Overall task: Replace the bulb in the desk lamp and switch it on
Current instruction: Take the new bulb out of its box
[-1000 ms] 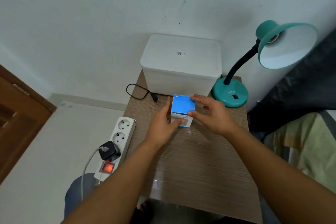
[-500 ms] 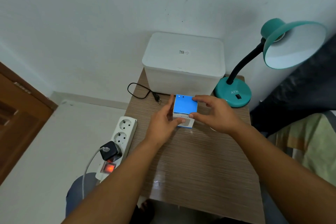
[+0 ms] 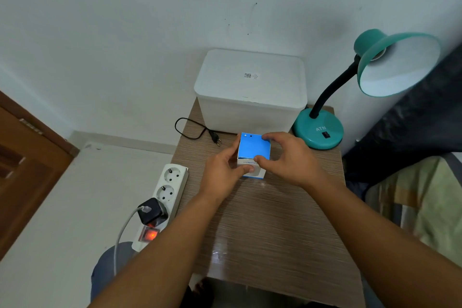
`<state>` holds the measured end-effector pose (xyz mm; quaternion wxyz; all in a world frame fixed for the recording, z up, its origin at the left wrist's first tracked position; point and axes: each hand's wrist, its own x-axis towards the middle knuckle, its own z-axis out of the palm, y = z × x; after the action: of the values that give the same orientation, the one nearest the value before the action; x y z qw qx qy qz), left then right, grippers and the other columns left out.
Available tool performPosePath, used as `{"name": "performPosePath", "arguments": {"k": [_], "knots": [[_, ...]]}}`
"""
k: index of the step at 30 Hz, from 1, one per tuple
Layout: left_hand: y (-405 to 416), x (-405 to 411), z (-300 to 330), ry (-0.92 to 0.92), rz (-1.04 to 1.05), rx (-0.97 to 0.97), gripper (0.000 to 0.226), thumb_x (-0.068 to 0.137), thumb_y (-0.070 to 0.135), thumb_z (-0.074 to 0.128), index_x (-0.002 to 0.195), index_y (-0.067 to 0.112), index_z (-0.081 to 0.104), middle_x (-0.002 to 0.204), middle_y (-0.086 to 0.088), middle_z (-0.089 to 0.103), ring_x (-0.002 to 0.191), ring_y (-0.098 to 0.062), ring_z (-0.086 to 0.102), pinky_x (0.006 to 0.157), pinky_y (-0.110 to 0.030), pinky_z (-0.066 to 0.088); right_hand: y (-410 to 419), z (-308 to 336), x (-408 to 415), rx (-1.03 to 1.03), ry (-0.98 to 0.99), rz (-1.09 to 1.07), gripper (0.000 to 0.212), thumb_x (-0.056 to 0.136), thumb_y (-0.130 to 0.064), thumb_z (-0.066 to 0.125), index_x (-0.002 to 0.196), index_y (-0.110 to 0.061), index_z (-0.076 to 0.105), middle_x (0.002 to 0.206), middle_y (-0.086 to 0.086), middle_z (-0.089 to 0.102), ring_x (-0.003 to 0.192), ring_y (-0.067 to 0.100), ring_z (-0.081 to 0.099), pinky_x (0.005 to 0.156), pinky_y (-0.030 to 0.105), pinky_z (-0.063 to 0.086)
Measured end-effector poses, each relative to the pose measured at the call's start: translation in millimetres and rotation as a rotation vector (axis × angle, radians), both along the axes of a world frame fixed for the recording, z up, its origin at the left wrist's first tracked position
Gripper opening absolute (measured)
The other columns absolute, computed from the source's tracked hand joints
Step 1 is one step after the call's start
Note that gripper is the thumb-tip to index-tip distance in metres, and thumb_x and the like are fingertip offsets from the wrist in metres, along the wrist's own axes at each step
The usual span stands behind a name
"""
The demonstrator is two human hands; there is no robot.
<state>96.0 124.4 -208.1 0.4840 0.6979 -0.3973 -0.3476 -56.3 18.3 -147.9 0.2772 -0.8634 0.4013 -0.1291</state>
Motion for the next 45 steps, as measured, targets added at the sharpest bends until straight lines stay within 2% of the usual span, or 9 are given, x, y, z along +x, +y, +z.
{"name": "performPosePath", "arguments": {"k": [5, 9, 12, 18, 21, 31, 38, 40, 45], "knots": [[0, 0, 1, -0.033, -0.008, 0.001, 0.076, 0.080, 0.014, 0.085, 0.146, 0.031, 0.051, 0.107, 0.017, 0.073, 0.094, 0.005, 0.071, 0.080, -0.018, 0.059, 1, 2, 1, -0.084, 0.065, 0.040, 0.061, 0.083, -0.048, 0.067, 0.136, -0.019, 0.055, 0.136, -0.001, 0.059, 0.122, 0.016, 0.054, 0.097, 0.035, 0.046], [0, 1, 0, -0.005, -0.007, -0.010, 0.071, 0.080, 0.010, 0.084, 0.143, 0.027, 0.056, 0.107, 0.012, 0.076, 0.093, 0.003, 0.073, 0.087, -0.026, 0.060, -2, 3, 1, -0.154, 0.101, 0.063, 0.059, 0.084, -0.052, 0.062, 0.134, -0.021, 0.057, 0.131, -0.003, 0.063, 0.117, 0.016, 0.057, 0.095, 0.037, 0.048], [0, 1, 2, -0.025, -0.012, 0.000, 0.076, 0.081, 0.009, 0.084, 0.147, 0.028, 0.052, 0.110, 0.012, 0.076, 0.094, 0.006, 0.071, 0.088, -0.022, 0.058, -3, 1, -1, -0.124, 0.042, 0.027, 0.052, 0.088, -0.050, 0.058, 0.131, -0.022, 0.060, 0.128, -0.004, 0.065, 0.115, 0.016, 0.058, 0.094, 0.036, 0.048], [-1, 6, 7, -0.054, -0.045, -0.026, 0.106, 0.082, 0.009, 0.083, 0.143, 0.067, 0.018, 0.121, 0.022, 0.066, 0.099, 0.000, 0.072, 0.085, -0.026, 0.060, -7, -3, 3, 0.038, -0.105, -0.084, 0.049, 0.093, -0.057, 0.048, 0.127, -0.025, 0.063, 0.124, -0.006, 0.067, 0.113, 0.010, 0.059, 0.092, 0.037, 0.052], [-2, 8, 12, -0.173, -0.092, 0.018, 0.113, 0.086, 0.019, 0.081, 0.137, 0.078, 0.000, 0.128, 0.013, 0.067, 0.098, -0.004, 0.073, 0.085, -0.025, 0.060, -10, -4, 9, 0.105, -0.148, -0.149, 0.051, 0.091, -0.064, 0.043, 0.121, -0.028, 0.065, 0.115, -0.007, 0.069, 0.105, 0.007, 0.060, 0.085, 0.033, 0.053], [-4, 7, 17, -0.465, -0.188, 0.112, 0.118, 0.092, 0.029, 0.073, 0.129, 0.073, -0.030, 0.123, -0.006, 0.071, 0.088, -0.011, 0.069, 0.077, -0.018, 0.047, -13, -7, 18, 0.139, -0.180, -0.245, 0.061, 0.090, -0.069, 0.039, 0.112, -0.020, 0.068, 0.090, -0.006, 0.067, 0.079, 0.005, 0.059, 0.061, 0.023, 0.041], [-5, 8, 20, -0.530, -0.229, 0.101, 0.116, 0.093, 0.027, 0.072, 0.134, 0.068, -0.028, 0.123, -0.002, 0.069, 0.082, -0.006, 0.061, 0.075, -0.018, 0.043, -13, -5, 17, 0.138, -0.187, -0.221, 0.056, 0.092, -0.066, 0.040, 0.112, -0.021, 0.067, 0.085, -0.010, 0.064, 0.075, 0.001, 0.056, 0.059, 0.021, 0.037], [-5, 9, 18, -0.548, -0.229, 0.086, 0.120, 0.091, 0.027, 0.073, 0.133, 0.071, -0.031, 0.125, -0.001, 0.068, 0.084, -0.008, 0.063, 0.076, -0.022, 0.047, -11, -5, 14, 0.146, -0.198, -0.208, 0.057, 0.091, -0.067, 0.040, 0.119, -0.022, 0.063, 0.089, -0.015, 0.063, 0.078, 0.001, 0.057, 0.062, 0.022, 0.041], [-5, 7, 19, -0.538, -0.215, 0.092, 0.124, 0.090, 0.026, 0.075, 0.130, 0.073, -0.033, 0.124, -0.003, 0.068, 0.085, -0.014, 0.069, 0.080, -0.032, 0.057, 6, -15, -5, 0.226, -0.288, -0.225, 0.062, 0.089, -0.062, 0.054, 0.145, -0.038, 0.039, 0.136, -0.006, 0.058, 0.120, 0.009, 0.056, 0.098, 0.039, 0.050]]}}
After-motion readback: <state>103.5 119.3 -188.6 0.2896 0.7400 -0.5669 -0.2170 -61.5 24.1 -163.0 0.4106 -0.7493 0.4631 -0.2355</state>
